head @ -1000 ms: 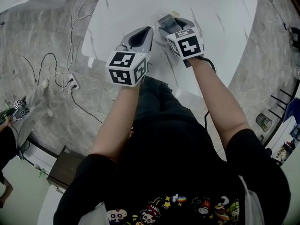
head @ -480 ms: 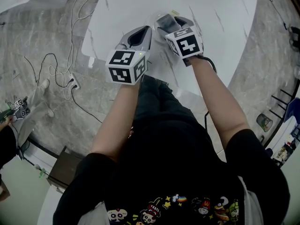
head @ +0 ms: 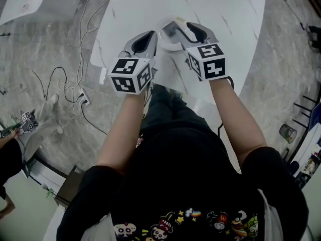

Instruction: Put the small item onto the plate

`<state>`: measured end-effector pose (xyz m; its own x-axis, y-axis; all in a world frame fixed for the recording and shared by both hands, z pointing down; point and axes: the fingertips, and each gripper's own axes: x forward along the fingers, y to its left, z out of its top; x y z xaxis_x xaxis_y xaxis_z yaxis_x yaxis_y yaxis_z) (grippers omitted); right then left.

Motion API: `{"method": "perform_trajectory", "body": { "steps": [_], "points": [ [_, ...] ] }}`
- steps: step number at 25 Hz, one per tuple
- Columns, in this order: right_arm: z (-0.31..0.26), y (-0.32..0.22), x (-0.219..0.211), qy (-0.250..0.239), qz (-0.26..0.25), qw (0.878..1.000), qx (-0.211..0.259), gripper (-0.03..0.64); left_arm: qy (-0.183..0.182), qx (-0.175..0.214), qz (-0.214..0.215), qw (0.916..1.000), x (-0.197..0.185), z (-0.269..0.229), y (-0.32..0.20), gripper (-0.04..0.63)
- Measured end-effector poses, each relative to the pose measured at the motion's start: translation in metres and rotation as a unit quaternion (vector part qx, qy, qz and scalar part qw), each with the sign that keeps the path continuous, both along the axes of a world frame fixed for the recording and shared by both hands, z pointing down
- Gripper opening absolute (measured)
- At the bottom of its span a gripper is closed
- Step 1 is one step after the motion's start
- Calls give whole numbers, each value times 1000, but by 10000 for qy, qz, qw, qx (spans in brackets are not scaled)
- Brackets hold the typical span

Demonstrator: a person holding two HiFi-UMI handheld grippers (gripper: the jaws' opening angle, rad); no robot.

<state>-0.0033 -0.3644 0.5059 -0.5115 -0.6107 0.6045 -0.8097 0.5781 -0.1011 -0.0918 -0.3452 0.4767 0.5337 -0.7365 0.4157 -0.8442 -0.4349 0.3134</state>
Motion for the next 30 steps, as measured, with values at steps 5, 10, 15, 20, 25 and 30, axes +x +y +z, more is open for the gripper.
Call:
{"method": "perform_trajectory", "body": {
  "steps": [5, 10, 15, 20, 25, 30],
  "points": [
    [-74, 26, 30, -421, 278, 9963, 702, 91, -110, 713, 100, 9973, 13, -69, 15, 0],
    [-121, 55, 57, -731, 435, 9896, 1156, 30, -214, 1281, 76, 9915, 31, -122, 41, 0],
    [-139, 85, 78, -810, 363, 9862, 1394, 18, -321, 1478, -51, 9885, 47, -139, 71, 0],
    [-148, 95, 88, -830, 284, 9837, 1573, 18, -453, 1617, -281, 9854, 45, -145, 86, 0],
    [-155, 91, 94, -834, 285, 9820, 1673, 18, -537, 1671, -473, 9833, 34, -151, 90, 0],
    [-153, 85, 94, -818, 299, 9822, 1663, 18, -550, 1624, -487, 9840, 33, -147, 87, 0]
  ]
}}
